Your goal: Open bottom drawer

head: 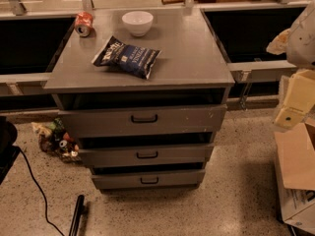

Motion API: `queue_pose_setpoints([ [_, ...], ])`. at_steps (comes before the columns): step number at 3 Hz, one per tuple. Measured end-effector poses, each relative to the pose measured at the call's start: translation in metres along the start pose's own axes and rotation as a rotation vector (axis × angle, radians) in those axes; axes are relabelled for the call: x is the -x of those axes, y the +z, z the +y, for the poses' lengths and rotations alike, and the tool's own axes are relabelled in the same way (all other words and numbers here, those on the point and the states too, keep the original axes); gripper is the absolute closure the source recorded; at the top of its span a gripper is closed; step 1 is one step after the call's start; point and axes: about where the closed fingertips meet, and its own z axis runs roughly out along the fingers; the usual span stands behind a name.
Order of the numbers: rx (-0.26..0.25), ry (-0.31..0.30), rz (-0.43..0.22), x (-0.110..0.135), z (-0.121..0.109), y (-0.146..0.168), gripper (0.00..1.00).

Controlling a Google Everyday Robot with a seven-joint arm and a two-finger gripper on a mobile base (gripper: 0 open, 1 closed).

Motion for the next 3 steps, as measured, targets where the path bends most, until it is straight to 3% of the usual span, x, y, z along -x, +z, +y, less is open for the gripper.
queue_pose_setpoints([
  [1, -0.001, -0.002, -0.003, 0.001, 0.000, 0.001, 0.00],
  [2, 0.038, -0.055, -0.049, 0.011, 0.010, 0.038, 0.00],
  [3, 0.121, -0.118, -0.151, 0.026, 0.036, 0.102, 0.00],
])
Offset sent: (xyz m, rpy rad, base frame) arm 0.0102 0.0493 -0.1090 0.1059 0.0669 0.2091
